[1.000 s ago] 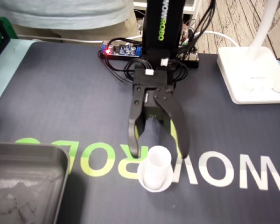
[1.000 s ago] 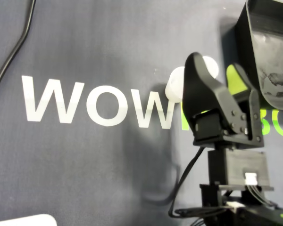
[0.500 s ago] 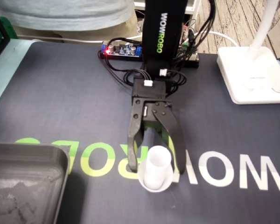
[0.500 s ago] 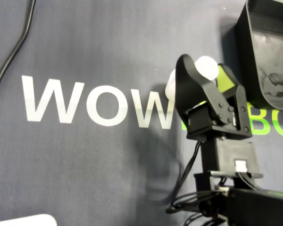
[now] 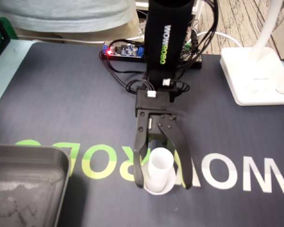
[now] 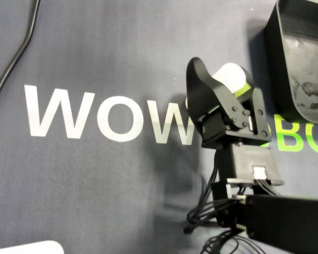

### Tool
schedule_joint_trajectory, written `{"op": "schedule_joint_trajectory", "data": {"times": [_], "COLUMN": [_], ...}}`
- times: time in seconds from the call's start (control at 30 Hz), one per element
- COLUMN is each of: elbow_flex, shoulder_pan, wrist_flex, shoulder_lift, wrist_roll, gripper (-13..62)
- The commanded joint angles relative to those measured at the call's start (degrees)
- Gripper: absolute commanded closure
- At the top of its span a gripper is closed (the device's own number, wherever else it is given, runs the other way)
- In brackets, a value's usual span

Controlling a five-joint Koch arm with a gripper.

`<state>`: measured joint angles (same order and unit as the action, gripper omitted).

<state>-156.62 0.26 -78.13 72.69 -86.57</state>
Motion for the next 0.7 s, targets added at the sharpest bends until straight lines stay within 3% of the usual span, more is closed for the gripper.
{"op": "schedule_joint_trajectory", "data": {"times": [0.0,0.37,0.67], "elbow_flex": [1.85,1.49,0.53], "shoulder_pan": [-0.09,-0.7,-1.32], "wrist_flex": [-5.36,-5.01,-4.83], "shoulder_lift": [0.0,-0.53,-0.62], "wrist_roll": [-1.41,-1.93,-1.85], "gripper": [16.6,19.3,28.7]}}
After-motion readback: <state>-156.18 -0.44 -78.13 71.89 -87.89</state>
